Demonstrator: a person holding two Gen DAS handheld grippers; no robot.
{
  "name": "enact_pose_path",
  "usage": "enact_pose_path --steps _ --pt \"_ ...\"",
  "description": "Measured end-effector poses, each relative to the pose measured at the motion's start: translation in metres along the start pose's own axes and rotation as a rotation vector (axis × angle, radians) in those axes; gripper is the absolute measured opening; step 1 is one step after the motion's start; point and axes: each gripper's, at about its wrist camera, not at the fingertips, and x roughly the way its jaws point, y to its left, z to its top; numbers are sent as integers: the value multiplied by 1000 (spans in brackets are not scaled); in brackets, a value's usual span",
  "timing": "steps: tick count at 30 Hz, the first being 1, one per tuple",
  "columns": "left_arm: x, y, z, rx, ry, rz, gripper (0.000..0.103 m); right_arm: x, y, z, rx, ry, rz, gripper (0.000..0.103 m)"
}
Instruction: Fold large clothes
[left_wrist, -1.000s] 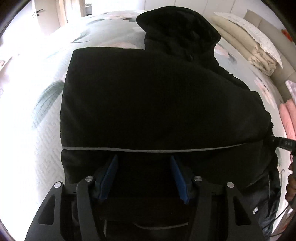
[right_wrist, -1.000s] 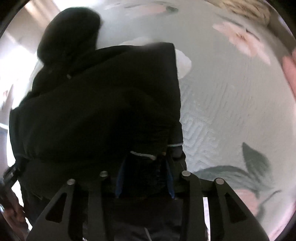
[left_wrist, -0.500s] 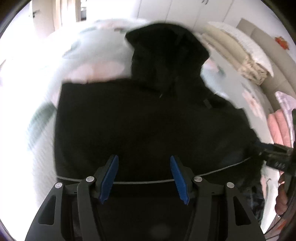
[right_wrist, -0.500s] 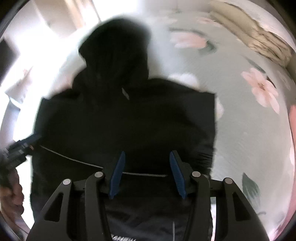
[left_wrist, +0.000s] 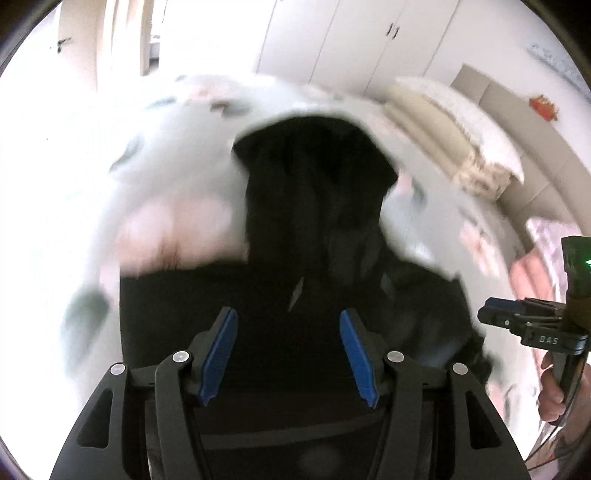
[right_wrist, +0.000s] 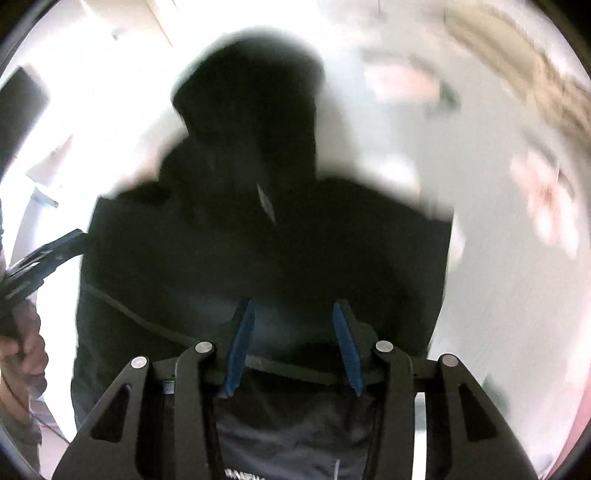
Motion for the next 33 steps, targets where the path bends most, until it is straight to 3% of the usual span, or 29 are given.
enact_pose_path --steps 4,7,10,15,17,18,19,20,21,25,27,29,33 --pt "26 7 66 9 -52 66 61 2 -1 68 14 -111 25 50" --pt "60 25 110 -30 -57 93 69 29 -11 118 61 -158 24 65" --pt "108 43 144 -35 -11 123 69 67 -25 155 106 -156 39 71" --pt "172 51 171 -26 44 117 68 126 -33 194 94 -98 -17 71" --pt "196 61 178 -64 84 112 62 145 -33 198 93 -67 -36 71" --pt "204 65 179 -78 100 111 26 152 -33 198 93 -56 -51 64" --pt "211 68 180 -85 120 112 7 159 -33 201 91 -45 -72 50" --pt "211 72 181 -91 116 120 7 165 -35 204 85 -32 -77 10" --pt "203 77 179 -107 75 92 6 165 -38 204 87 -34 -77 6" --pt "141 80 163 -94 -76 -19 6 121 -45 186 73 -142 -57 5" --pt "114 85 153 -103 -110 -91 6 98 -50 171 85 -180 -29 5" --pt "109 90 142 -87 -79 -119 8 89 -52 156 83 -196 -9 4" --pt "173 113 119 -129 134 -72 8 126 -54 146 85 -110 -54 5"
